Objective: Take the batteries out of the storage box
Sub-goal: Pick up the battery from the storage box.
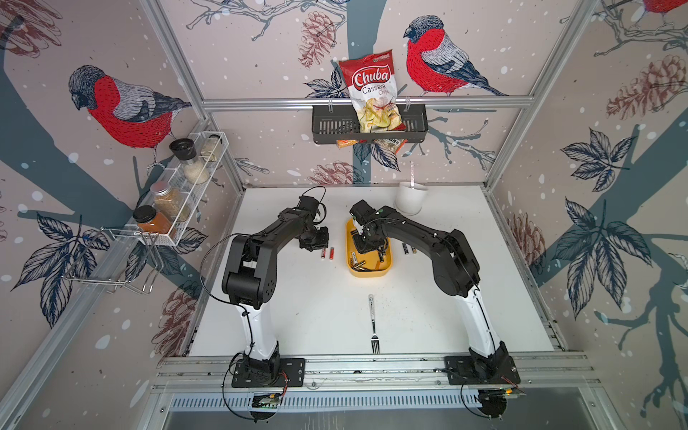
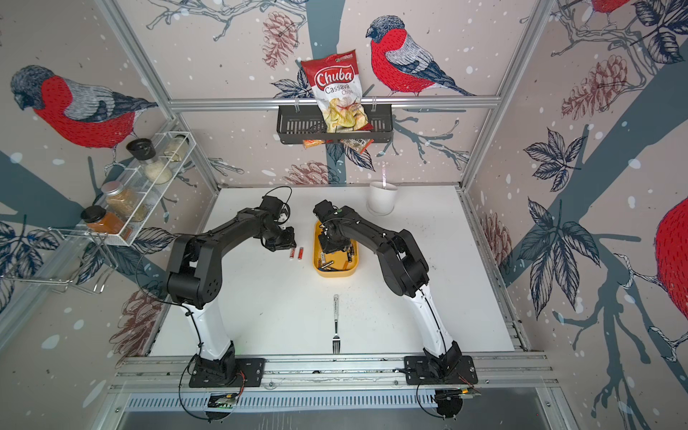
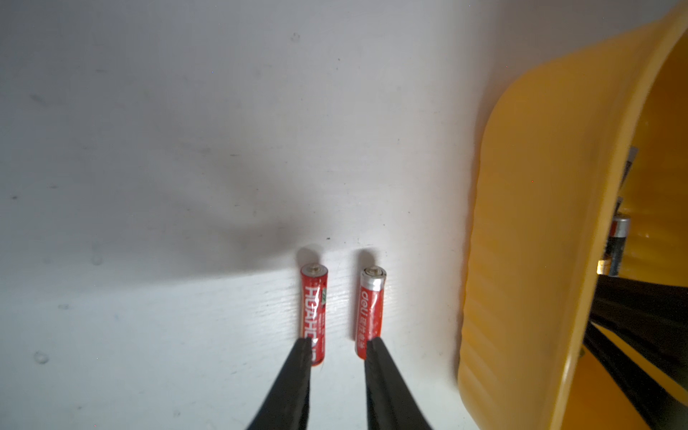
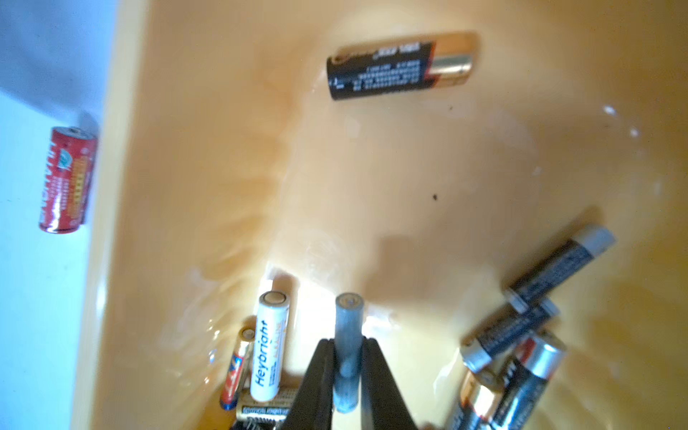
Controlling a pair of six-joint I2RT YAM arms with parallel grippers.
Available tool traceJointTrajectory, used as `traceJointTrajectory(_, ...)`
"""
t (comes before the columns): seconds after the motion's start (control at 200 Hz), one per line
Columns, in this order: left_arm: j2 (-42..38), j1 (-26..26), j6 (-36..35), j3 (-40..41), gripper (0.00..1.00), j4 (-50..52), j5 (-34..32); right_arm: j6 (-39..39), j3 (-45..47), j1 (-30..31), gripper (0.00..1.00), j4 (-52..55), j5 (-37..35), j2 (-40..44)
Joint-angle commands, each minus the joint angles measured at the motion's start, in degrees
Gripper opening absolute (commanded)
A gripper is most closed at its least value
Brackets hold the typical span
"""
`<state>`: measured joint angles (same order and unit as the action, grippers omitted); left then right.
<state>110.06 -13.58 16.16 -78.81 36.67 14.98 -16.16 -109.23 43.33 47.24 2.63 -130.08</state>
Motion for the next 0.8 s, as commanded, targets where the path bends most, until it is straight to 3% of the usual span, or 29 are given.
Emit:
traceJointTrajectory(0.0,-0.4,0.1,-0.1,0.0,0.3,0.4,0.7,1.0,-0.6,-0.7,0.18,1.3,0.5,1.9)
traceJointTrajectory(0.795,-0.4,0.1,-0.1,0.2,0.3,0.0,1.2,2.8,1.0,-9.0,0.18,4.6,-1.9,11.6)
